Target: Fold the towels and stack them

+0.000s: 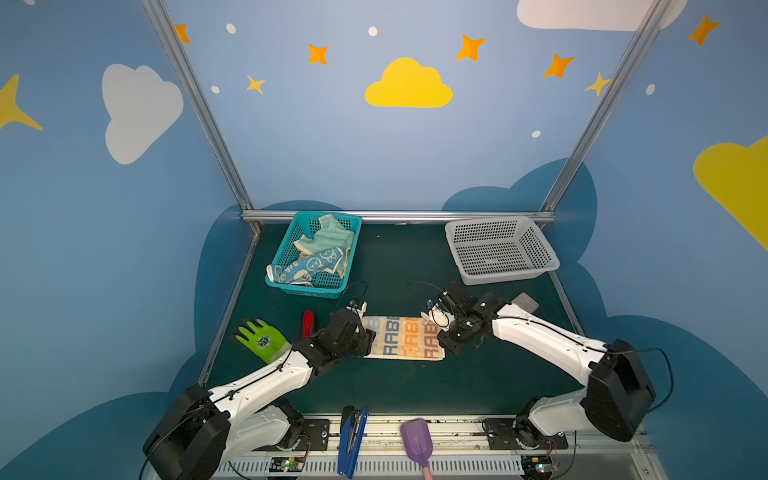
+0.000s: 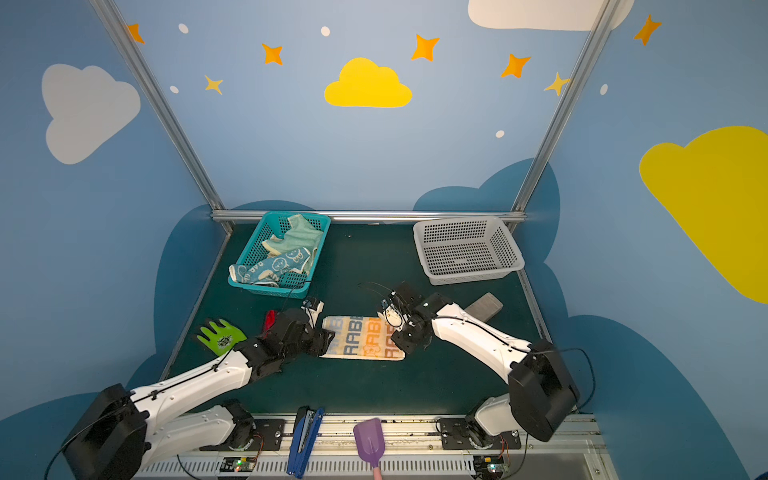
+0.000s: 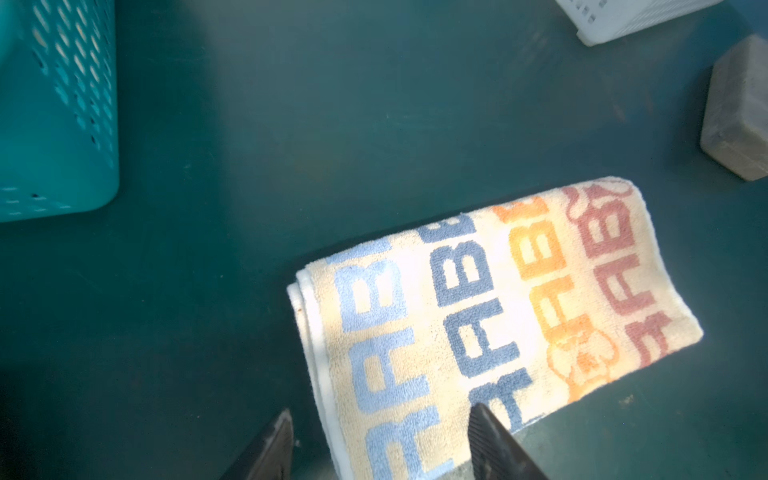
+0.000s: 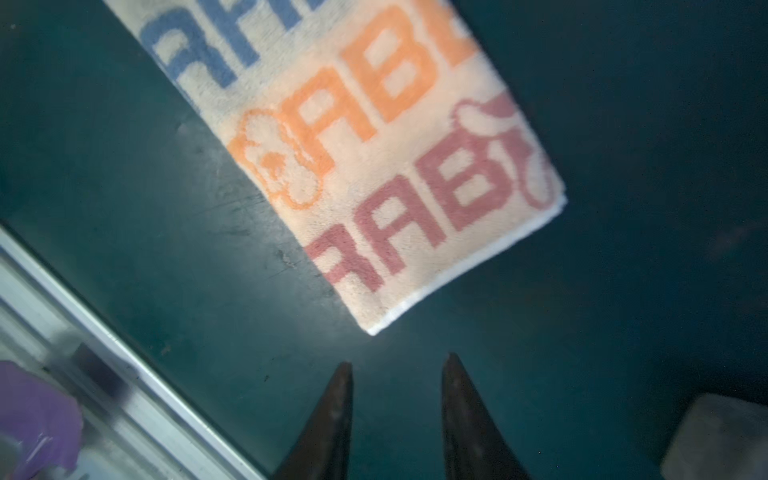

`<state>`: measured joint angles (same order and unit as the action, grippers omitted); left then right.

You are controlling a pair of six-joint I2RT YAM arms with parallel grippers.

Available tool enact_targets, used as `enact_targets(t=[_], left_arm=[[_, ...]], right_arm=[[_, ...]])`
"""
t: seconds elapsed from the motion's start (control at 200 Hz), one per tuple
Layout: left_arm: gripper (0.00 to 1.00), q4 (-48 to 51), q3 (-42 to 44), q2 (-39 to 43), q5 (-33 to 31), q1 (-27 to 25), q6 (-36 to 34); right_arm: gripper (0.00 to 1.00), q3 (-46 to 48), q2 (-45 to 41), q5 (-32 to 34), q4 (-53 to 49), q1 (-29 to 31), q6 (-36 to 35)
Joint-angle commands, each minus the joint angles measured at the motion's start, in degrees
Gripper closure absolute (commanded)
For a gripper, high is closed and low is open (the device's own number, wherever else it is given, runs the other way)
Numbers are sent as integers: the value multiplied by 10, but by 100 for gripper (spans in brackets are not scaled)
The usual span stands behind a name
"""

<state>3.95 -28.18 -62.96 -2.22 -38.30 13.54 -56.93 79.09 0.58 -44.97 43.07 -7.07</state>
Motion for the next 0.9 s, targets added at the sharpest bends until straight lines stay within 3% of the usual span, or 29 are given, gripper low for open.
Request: enact_targets(t=[0.0, 0.195, 0.32, 0.531, 0.891], left_arm=[[32, 10, -27, 10, -5, -1, 5], [32, 17, -69, -25, 10, -1, 5], [33, 22, -85, -66, 17, -1, 8], [33, -22, -67, -118, 35, -2, 25], [32, -52, -42, -175, 27, -2, 45]], right_arm=[[36, 7, -39, 72, 32, -14, 65], [31, -12, -39, -36, 44, -58, 158], [35, 0, -12, -104, 49, -110, 274], [43, 56, 34, -166, 124, -128, 339], [43, 120, 85, -172, 225, -128, 394]])
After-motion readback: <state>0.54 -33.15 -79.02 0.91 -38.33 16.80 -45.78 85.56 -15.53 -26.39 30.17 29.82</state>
